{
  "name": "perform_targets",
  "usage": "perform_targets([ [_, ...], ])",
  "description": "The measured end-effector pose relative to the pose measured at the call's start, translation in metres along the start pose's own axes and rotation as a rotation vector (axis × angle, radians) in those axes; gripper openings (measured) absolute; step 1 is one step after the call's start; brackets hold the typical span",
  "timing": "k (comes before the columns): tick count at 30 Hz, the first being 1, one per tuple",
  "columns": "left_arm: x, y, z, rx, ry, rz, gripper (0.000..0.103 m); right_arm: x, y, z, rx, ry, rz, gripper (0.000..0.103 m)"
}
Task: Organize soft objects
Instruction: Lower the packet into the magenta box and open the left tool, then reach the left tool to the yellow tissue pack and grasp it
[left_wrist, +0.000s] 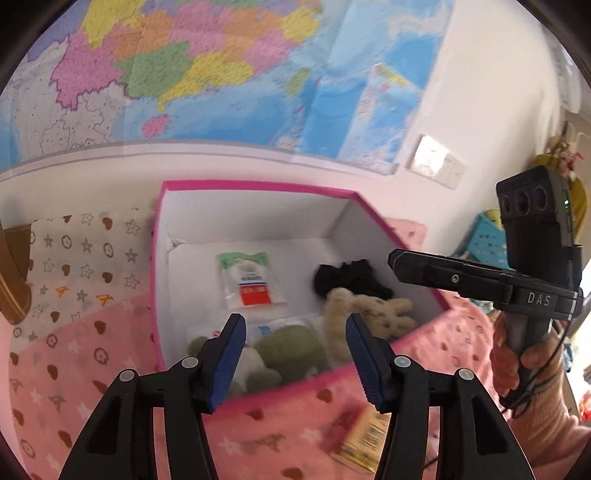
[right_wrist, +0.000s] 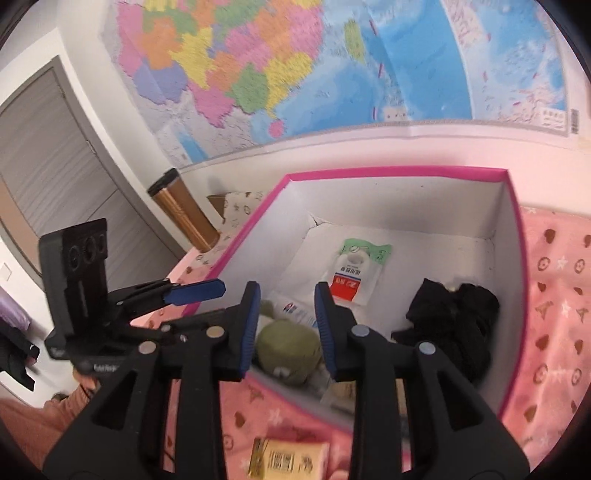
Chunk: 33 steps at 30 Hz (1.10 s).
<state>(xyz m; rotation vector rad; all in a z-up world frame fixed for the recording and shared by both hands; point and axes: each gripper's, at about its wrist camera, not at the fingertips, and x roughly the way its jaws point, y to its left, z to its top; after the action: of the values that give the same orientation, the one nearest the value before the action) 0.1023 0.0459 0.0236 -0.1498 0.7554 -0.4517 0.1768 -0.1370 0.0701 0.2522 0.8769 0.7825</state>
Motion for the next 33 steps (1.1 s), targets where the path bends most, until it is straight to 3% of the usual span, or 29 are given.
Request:
perform_targets([
  [5,-0.02,-0.024,-0.016,0.05,-0.018,-0.063,0.059,-0.041,0.006,-0.022,-0.016,-0.04,0.012,0.045],
  [12,-0.011,-0.045,-0.048,0.063,0.063,-0.098,0.059,-0.065,0.002,-0.062,-0.006,0.0,-0.013,0.047],
  [22,0.016,-0.042,-0.092,-0.028,0.198,-0.112,0.059,-0.039,-0.015,-0.123,0.048,0.137,-0.063,0.047],
  [30,0.034,-0.043,-0.111,-0.064,0.279,-0.124,0.057,-0.016,-0.019,-0.135,0.058,0.182,-0.05,0.047],
  [33,0.04,-0.046,-0.114,-0.055,0.304,-0.128,0.051,-0.007,-0.017,-0.136,0.044,0.198,-0.056,0.047],
])
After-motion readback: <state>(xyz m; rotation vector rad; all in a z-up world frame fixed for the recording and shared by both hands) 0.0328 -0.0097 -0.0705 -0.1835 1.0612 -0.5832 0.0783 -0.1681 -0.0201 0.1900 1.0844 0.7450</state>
